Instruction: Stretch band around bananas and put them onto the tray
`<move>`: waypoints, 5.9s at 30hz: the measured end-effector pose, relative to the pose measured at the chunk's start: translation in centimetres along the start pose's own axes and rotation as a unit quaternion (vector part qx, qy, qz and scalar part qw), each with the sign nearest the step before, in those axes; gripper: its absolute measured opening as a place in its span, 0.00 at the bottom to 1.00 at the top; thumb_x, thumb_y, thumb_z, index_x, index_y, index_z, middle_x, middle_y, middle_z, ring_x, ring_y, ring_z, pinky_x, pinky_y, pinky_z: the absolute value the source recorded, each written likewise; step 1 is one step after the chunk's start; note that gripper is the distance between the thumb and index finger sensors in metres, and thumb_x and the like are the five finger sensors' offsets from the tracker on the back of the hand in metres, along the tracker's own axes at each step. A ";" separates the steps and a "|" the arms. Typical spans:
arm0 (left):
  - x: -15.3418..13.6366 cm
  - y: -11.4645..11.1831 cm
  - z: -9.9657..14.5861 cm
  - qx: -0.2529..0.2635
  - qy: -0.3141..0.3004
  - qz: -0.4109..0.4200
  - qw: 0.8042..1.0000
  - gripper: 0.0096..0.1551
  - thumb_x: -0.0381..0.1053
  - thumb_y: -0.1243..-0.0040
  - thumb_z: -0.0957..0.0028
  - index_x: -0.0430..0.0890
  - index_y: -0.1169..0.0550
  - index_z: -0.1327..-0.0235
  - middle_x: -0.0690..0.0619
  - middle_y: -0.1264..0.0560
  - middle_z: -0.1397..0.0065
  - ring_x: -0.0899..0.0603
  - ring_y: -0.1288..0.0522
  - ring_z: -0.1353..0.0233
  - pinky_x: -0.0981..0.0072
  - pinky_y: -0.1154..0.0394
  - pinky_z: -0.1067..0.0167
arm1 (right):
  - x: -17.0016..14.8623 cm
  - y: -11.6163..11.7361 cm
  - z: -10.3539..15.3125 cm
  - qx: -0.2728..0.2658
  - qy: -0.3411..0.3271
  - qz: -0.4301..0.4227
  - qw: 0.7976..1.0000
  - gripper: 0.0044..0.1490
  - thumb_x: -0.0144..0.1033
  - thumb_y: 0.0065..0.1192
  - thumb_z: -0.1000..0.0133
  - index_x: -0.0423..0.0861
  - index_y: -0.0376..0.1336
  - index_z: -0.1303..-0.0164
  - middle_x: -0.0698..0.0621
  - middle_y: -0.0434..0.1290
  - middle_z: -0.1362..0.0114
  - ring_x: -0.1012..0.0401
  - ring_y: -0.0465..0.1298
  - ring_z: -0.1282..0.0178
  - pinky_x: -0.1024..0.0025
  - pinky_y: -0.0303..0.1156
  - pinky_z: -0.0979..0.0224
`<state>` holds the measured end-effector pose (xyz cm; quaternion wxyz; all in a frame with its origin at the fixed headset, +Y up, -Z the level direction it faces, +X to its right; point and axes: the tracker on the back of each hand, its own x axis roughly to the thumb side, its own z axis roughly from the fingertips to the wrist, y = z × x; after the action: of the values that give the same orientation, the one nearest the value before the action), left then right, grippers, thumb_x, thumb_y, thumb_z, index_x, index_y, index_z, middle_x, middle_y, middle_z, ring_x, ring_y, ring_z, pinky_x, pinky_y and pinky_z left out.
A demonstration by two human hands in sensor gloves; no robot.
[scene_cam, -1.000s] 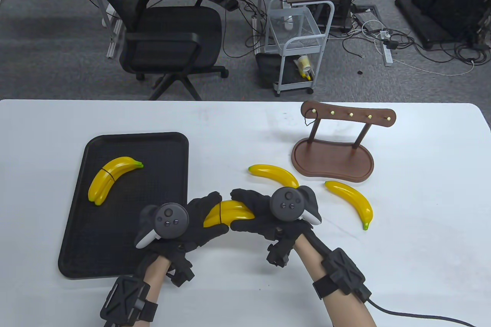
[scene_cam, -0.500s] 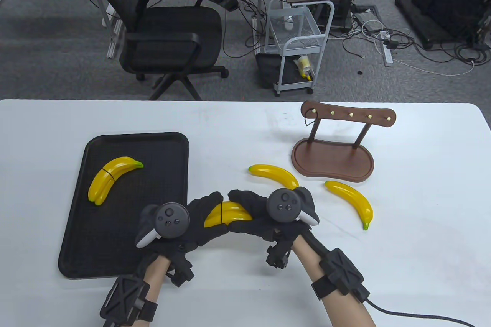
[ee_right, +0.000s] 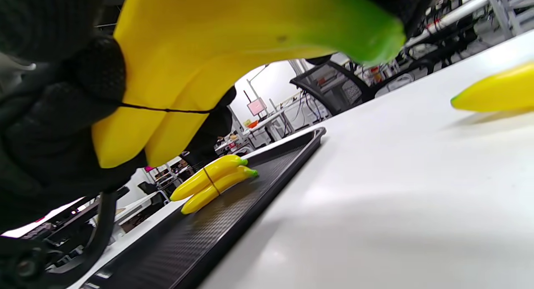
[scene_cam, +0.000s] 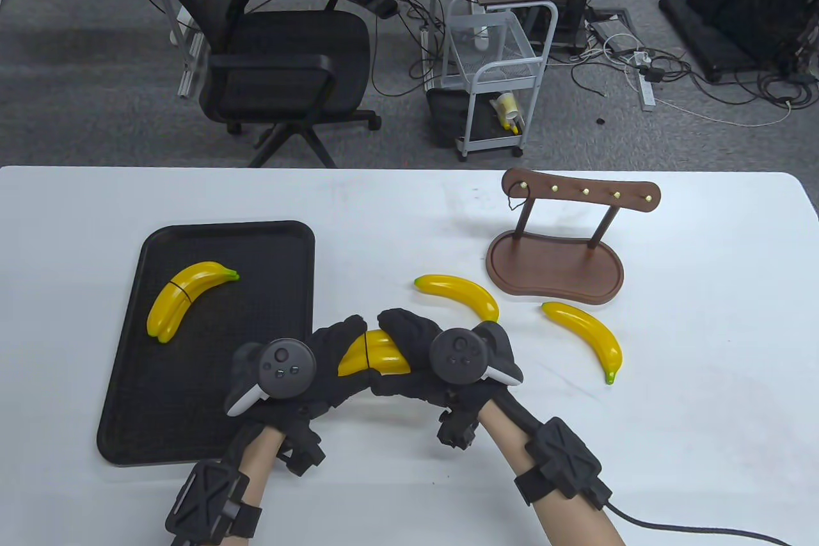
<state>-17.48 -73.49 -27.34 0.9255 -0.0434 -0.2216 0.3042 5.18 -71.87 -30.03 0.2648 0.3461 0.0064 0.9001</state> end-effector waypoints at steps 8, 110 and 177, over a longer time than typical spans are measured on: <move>0.1 0.0 0.0 0.004 0.001 -0.001 1.000 0.50 0.69 0.39 0.43 0.47 0.41 0.15 0.45 0.34 0.14 0.35 0.30 0.21 0.43 0.35 0.22 | 0.9 0.2 0.0 -0.012 0.003 0.041 0.999 0.69 0.76 0.53 0.54 0.36 0.49 0.16 0.34 0.58 0.16 0.35 0.66 0.24 0.38 0.69 0.32; 2.5 0.0 0.0 0.058 0.034 -0.158 0.985 0.40 0.60 0.32 0.42 0.46 0.33 0.21 0.49 0.23 0.25 0.42 0.18 0.30 0.49 0.24 0.30 | -2.7 0.5 -0.1 -0.010 0.069 -0.082 0.994 0.46 0.41 0.71 0.44 0.41 0.54 0.19 0.40 0.65 0.21 0.43 0.70 0.26 0.49 0.72 0.30; -16.5 4.9 -2.2 0.108 0.374 -0.104 0.915 0.39 0.59 0.35 0.39 0.49 0.37 0.19 0.50 0.27 0.21 0.39 0.23 0.26 0.46 0.29 0.27 | -7.7 -4.3 2.0 -0.097 0.111 -0.134 0.980 0.44 0.46 0.65 0.41 0.42 0.53 0.18 0.40 0.63 0.19 0.41 0.68 0.24 0.46 0.69 0.29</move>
<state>-30.96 -79.00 -36.67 0.9662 -0.0310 0.1715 0.1898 13.21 -72.23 -34.14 0.4132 0.2130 -0.0053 0.8854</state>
